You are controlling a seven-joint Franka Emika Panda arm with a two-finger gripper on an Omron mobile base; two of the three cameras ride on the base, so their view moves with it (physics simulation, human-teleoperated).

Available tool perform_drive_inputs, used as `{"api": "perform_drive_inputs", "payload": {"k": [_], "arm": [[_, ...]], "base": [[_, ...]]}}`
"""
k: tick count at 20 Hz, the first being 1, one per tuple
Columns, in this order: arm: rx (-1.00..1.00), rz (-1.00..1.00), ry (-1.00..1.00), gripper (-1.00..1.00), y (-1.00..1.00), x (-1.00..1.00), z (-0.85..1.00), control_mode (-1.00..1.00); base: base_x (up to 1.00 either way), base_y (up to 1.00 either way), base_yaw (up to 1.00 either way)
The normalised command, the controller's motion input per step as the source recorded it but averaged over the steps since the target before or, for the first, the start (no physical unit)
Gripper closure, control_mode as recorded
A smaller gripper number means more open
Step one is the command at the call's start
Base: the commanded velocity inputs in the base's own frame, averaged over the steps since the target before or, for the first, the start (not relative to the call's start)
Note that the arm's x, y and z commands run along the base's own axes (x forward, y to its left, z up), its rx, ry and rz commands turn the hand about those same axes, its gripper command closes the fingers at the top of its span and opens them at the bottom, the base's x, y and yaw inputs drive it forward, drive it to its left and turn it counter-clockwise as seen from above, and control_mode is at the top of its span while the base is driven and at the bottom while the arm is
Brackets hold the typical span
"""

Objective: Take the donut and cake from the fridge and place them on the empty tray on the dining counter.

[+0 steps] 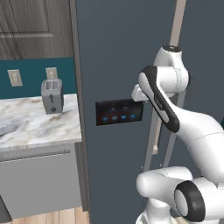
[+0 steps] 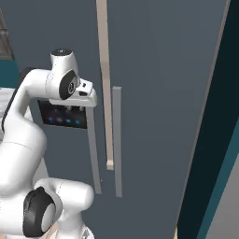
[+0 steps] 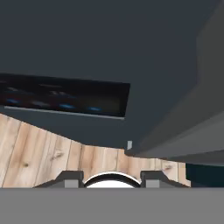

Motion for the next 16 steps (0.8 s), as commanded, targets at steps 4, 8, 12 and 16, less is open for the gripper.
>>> {"api": "perform_drive_inputs", "payload": {"k": [4, 8, 12, 16], "arm": [[0.0, -0.04, -0.19, -1.0, -0.08, -0.68, -0.01, -1.0], [0.0, -0.07, -0.45, -1.0, -0.28, -1.0, -0.09, -1.0], [0.0, -0.09, -0.44, -1.0, -0.2, -1.0, -0.09, -1.0], [0.0, -0.07, -0.29, -1.0, -0.01, -0.8, -0.1, -1.0]], "base": [[0.0, 0.0, 0.0], [0.0, 0.0, 0.0], [0.0, 0.0, 0.0], [0.0, 0.0, 0.0]]}}
